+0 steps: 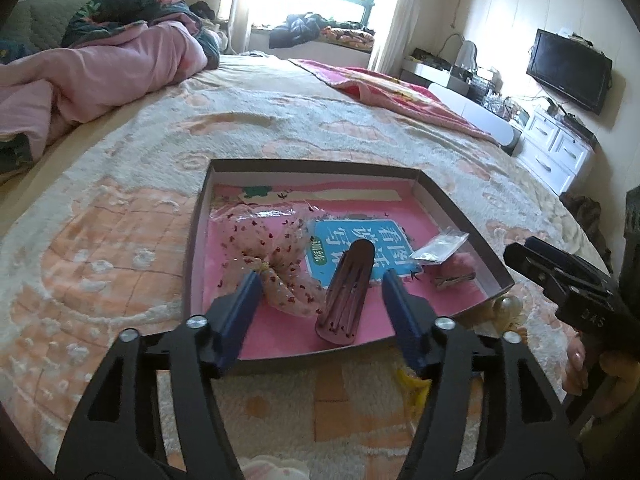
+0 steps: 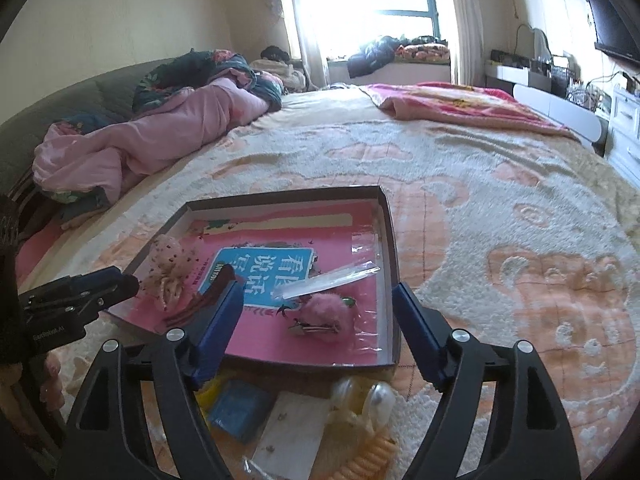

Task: Organize jewelry
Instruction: 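Open the right gripper to drop the strip while left releases the brown claw in tray, then withdraw both grippers, moving the left toward the white claw clip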

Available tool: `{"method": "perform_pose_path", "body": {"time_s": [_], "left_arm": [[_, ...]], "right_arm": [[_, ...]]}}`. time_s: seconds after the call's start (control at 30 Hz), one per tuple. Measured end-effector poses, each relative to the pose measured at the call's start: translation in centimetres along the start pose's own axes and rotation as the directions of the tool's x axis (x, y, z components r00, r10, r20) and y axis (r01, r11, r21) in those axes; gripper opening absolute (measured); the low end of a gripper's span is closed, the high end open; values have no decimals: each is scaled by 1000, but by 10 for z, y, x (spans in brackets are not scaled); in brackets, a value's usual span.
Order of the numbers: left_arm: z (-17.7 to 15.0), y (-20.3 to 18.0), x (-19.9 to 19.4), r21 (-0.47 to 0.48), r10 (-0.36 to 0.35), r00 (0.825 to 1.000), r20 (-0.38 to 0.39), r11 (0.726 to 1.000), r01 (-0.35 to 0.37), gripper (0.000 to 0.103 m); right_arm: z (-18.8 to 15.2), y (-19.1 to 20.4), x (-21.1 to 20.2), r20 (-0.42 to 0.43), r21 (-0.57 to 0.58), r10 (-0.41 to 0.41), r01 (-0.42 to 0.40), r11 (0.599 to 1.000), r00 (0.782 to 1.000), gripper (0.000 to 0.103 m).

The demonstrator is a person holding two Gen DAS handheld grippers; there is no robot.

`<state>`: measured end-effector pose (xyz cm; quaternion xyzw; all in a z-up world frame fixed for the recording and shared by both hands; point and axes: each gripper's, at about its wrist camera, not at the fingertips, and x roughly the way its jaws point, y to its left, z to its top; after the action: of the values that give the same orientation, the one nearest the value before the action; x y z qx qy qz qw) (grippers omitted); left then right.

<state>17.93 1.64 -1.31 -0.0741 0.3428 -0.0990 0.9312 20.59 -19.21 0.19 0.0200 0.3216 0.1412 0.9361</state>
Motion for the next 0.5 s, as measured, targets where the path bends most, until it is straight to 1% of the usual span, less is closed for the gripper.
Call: {"method": "perform_pose_path", "body": {"time_s": [0.17, 0.23, 0.3, 0.37, 0.43, 0.5], "left_arm": [[-2, -1, -14, 4, 12, 1000, 24, 1000, -12, 71], [-3, -1, -19, 3, 14, 999, 35, 1000, -14, 80], [-5, -2, -25, 3, 12, 999, 45, 1000, -12, 84], [-7, -3, -29, 7, 19, 998, 53, 1000, -20, 86], [-9, -4, -33, 12, 27, 998, 61, 1000, -28, 90], [-12, -4, -38, 18, 30, 997, 70, 999, -31, 90]], "right_arm": [[-3, 4, -15, 25, -24, -9, 10, 1000, 1000, 80], [-5, 5, -22, 34, -29, -11, 12, 1000, 999, 81], [-8, 6, -29, 41, -34, -11, 12, 999, 999, 82], [-10, 7, -33, 46, -38, -13, 15, 999, 999, 82], [-13, 8, -39, 50, -47, -11, 13, 999, 999, 82], [-16, 10, -43, 52, -54, -13, 16, 998, 999, 82]]}}
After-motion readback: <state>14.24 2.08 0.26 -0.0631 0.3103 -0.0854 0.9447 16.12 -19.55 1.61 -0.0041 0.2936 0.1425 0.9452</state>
